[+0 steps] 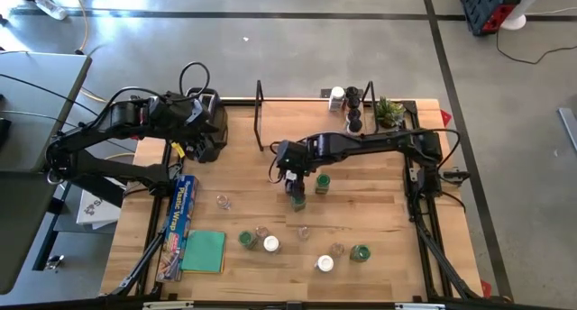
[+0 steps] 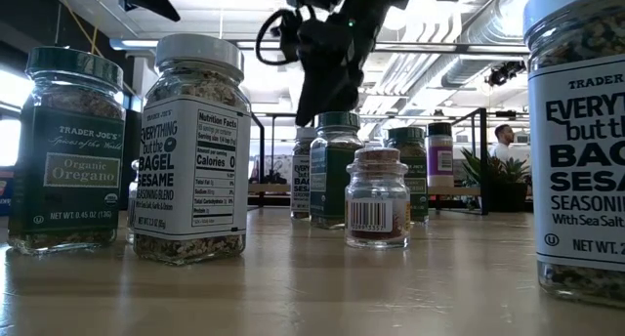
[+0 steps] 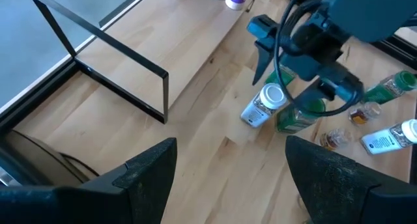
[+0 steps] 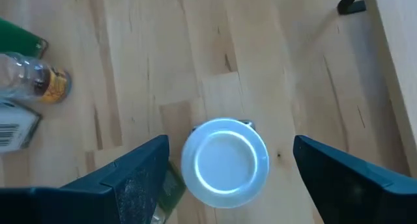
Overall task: Shelf spices
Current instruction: Put the top white spice bottle on the shelf and align with the other white spice bottle
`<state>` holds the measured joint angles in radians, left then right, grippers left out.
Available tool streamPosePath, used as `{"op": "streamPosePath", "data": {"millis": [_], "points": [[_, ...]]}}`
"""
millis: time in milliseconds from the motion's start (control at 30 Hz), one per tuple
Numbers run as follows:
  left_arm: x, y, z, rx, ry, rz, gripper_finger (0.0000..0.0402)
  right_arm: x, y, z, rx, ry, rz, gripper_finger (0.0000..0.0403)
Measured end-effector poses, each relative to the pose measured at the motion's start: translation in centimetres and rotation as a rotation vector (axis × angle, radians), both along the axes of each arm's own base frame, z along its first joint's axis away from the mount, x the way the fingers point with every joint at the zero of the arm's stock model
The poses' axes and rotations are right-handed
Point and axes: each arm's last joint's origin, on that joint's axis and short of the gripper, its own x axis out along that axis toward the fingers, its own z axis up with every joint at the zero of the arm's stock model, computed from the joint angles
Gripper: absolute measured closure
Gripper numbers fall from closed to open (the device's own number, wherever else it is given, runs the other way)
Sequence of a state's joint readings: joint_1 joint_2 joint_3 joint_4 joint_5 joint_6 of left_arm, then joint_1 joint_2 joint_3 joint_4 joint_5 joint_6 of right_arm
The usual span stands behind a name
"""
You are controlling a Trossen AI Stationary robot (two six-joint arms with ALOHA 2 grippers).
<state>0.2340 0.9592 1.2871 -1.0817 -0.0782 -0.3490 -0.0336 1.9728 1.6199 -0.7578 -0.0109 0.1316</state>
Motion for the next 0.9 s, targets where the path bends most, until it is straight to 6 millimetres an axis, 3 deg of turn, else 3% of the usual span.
{"op": "streamPosePath", "data": {"millis": [267, 533, 600, 700, 900], "points": [[0.0, 0.0, 0.0, -0.019, -0.007, 0.002, 0.0119, 0.6, 0.1, -1.9, 0.019, 0.040, 0.010, 0.0107], [0.0, -0.1, 0.0, -0.022, -0.007, -0.001, 0.0119, 0.7, 0.0, -2.2, 0.027, 0.049, -0.065, 0.0208], [0.0, 0.0, 0.0, -0.022, -0.007, -0.001, 0.0119, 0.6, 0.0, -1.9, 0.037, 0.054, -0.084, 0.0212], [0.0, 0.0, 0.0, -0.021, -0.008, -0.001, 0.0119, 0.7, -0.4, -0.5, 0.026, 0.049, -0.072, 0.0212], [0.1, 0.0, 0.1, -0.011, -0.020, -0.007, 0.0119, -0.7, -2.9, 6.9, -0.147, 0.002, 0.023, 0.0212]]}}
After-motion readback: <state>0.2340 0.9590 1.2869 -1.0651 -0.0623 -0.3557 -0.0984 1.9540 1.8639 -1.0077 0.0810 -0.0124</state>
